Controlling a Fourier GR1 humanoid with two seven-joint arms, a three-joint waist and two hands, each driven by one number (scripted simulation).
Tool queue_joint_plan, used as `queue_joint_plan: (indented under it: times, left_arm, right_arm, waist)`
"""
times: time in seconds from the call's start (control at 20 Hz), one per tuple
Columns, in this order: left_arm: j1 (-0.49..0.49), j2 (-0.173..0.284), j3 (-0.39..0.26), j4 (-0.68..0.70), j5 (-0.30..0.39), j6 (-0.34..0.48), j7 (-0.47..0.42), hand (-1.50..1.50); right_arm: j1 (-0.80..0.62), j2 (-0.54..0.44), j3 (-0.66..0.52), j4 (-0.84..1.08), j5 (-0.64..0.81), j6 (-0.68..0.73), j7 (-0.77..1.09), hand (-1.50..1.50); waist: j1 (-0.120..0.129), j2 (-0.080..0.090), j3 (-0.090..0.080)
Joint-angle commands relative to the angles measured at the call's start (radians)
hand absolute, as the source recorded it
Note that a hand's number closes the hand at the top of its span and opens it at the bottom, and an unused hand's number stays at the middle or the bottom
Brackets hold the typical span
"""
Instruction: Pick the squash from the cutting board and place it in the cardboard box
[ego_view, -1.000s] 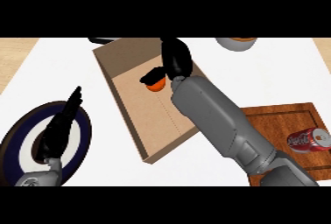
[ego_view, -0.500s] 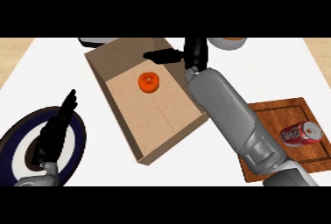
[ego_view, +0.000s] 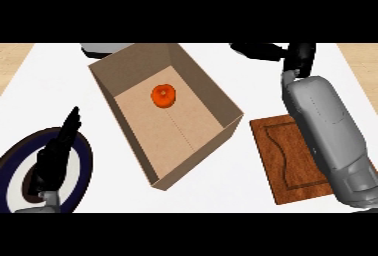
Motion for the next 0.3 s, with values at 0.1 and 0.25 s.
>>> queue_joint_plan:
  times: [0.1, 0.25]
  left_arm:
    - [0.038, 0.014, 0.017, -0.075, 0.022, -0.022, 0.042, 0.0]
    - [0.019, -0.02, -0.018, -0.038, -0.024, 0.013, 0.016, 0.0]
  right_arm:
    - [0.207, -0.146, -0.092, -0.165, -0.092, 0.171, -0.065, -1.5]
    - [0.273, -0.236, -0.139, -0.178, -0.141, 0.314, -0.1, -1.5]
  waist:
    - [-0.004, -0.003, 0.0]
    - [-0.004, -0.001, 0.0]
